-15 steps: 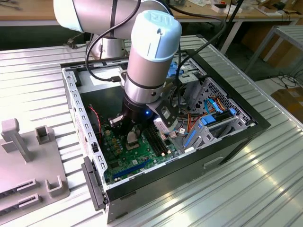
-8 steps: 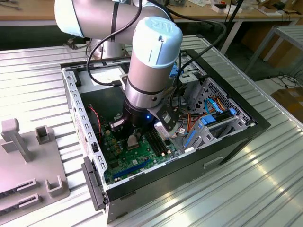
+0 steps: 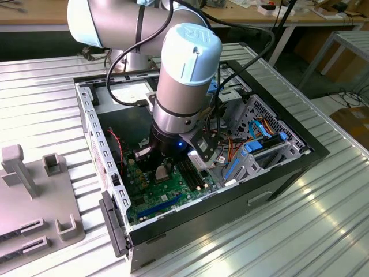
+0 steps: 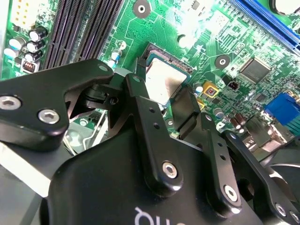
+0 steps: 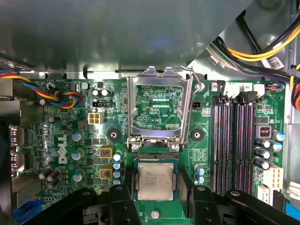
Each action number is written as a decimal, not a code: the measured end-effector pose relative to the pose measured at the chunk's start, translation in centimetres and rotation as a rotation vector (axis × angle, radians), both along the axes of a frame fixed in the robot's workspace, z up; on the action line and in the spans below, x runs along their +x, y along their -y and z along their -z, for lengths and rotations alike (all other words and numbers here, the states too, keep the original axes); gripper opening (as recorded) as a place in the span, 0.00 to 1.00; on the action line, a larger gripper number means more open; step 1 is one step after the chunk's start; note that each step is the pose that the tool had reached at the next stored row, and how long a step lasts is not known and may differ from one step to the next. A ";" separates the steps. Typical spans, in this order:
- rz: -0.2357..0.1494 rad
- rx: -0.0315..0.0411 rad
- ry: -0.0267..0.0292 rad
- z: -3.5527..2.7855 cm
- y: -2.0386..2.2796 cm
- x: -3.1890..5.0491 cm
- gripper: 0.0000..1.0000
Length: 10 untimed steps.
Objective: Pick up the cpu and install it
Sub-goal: 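Place the cpu into insertion slot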
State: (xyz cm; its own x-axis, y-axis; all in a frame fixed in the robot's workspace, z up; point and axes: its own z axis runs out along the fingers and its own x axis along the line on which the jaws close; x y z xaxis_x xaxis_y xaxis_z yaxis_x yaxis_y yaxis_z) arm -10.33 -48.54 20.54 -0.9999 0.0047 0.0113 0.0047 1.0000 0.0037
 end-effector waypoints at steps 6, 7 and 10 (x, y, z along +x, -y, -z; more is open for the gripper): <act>0.000 0.0002 -0.0016 0.40 0.00 0.05 0.47; 0.000 0.0002 -0.0016 0.41 0.00 0.06 0.47; 0.000 0.0002 -0.0016 0.49 0.00 0.06 0.47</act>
